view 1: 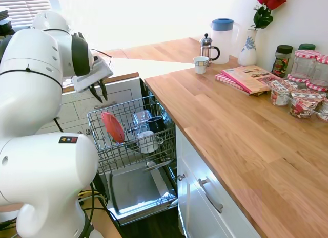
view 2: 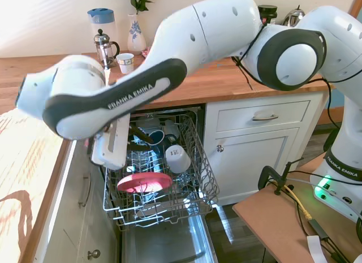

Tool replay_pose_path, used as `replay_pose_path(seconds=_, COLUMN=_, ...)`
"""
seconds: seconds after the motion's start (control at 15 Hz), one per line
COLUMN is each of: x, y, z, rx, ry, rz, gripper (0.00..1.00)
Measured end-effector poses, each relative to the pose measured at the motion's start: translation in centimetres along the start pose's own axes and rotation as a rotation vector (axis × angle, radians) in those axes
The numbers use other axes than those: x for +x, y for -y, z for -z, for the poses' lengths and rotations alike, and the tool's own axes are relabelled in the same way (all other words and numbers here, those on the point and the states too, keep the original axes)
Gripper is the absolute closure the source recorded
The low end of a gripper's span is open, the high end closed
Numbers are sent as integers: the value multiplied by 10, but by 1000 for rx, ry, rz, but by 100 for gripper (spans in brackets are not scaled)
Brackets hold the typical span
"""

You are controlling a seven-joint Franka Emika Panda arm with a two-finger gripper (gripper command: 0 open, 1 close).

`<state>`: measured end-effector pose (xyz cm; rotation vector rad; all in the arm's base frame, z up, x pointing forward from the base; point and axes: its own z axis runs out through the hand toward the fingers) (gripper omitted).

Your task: Put the plate in the dishwasher

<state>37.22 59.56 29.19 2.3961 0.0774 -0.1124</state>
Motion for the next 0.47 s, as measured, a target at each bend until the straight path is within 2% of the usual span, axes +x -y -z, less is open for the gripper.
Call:
replay_pose_path(seconds=0.13, x=30, y=-45, z=23, rx=76, ry=52, rz=-32, gripper=0)
replay_pose_path(seconds=0.27, x=66, y=-104, z=41, rx=180, ry=115, rz=-75, gripper=0)
replay_pose_path(seconds=0.47, x=115, y=-175, z=43, rx=332, ry=206, rz=-138, gripper=0)
